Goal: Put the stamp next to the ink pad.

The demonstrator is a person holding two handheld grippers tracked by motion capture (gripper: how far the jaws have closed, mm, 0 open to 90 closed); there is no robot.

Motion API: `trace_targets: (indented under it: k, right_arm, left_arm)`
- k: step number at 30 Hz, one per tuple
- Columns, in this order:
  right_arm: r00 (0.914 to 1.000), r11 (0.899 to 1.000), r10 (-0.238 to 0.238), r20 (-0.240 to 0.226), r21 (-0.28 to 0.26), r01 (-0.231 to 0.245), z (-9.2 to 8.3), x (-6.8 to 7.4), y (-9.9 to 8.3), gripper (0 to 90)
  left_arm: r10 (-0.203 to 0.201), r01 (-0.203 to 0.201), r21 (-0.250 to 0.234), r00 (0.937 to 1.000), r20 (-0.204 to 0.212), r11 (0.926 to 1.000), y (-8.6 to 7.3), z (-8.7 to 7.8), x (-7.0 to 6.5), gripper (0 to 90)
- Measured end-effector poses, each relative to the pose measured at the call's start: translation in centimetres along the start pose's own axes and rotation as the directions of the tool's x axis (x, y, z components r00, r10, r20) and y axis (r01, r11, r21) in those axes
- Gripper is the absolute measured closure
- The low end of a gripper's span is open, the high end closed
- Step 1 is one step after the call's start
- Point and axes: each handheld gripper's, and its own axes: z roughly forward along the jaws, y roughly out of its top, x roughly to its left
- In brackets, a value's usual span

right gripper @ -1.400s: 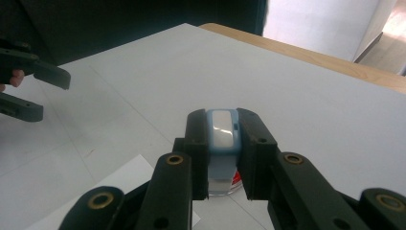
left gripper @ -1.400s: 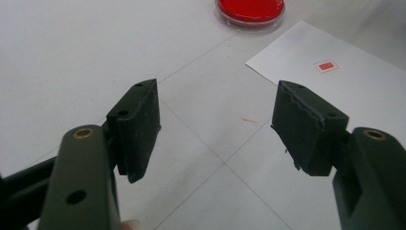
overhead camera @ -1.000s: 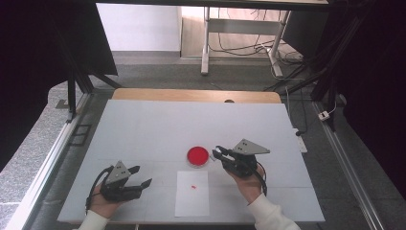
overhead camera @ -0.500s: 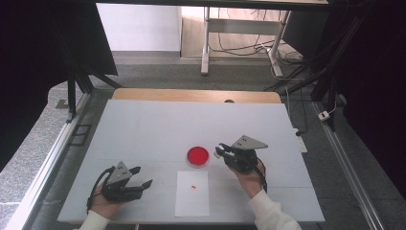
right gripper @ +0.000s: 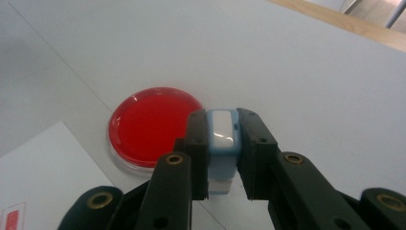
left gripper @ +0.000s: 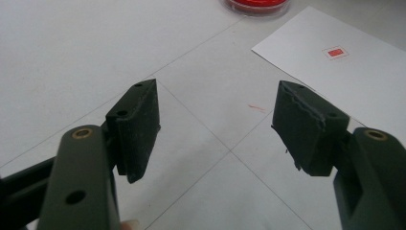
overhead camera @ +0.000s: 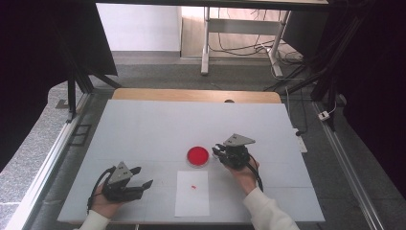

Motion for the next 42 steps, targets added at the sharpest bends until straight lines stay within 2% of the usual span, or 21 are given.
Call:
trace_targets:
  k: [13, 17, 21, 26, 30, 42]
  right_arm:
    - [1.0, 0.999, 0.007, 0.007, 0.046, -0.007, 1.0, -0.5, -0.5, 74.5]
    - [0.9999, 0.999, 0.01, 0.007, 0.039, -0.011, 1.0, -0.5, -0.6, 74.1]
    - [1.0, 0.999, 0.007, 0.007, 0.036, -0.007, 0.9, -0.5, -0.5, 69.8]
    - [0.9998, 1.0, 0.018, 0.007, 0.009, -0.018, 0.7, -0.5, -0.4, 56.4]
    - [0.9996, 1.0, 0.027, -0.002, -0.006, -0.027, 0.4, -0.6, -0.4, 50.2]
    - [0.9995, 0.997, 0.011, -0.029, -0.08, -0.014, -2.6, -0.7, -0.3, 44.5]
  left_arm:
    - [0.0, 0.0, 0.001, 1.0, 0.0, 1.0, -0.1, 0.0, 0.0, 33.2]
    - [0.0, 0.0, 0.001, 1.0, -0.001, 1.0, -0.1, 0.0, 0.0, 33.1]
    - [-0.001, 0.001, 0.0, 1.0, -0.001, 1.0, -0.1, 0.0, 0.1, 33.1]
    - [-0.002, 0.002, 0.0, 1.0, 0.0, 1.0, -0.1, 0.0, 0.1, 33.0]
    - [-0.016, 0.016, -0.007, 0.9999, 0.001, 0.9999, -0.1, 0.0, 0.3, 33.0]
    - [-0.023, 0.023, -0.012, 0.9997, 0.011, 0.9997, 0.0, 0.0, 0.4, 32.9]
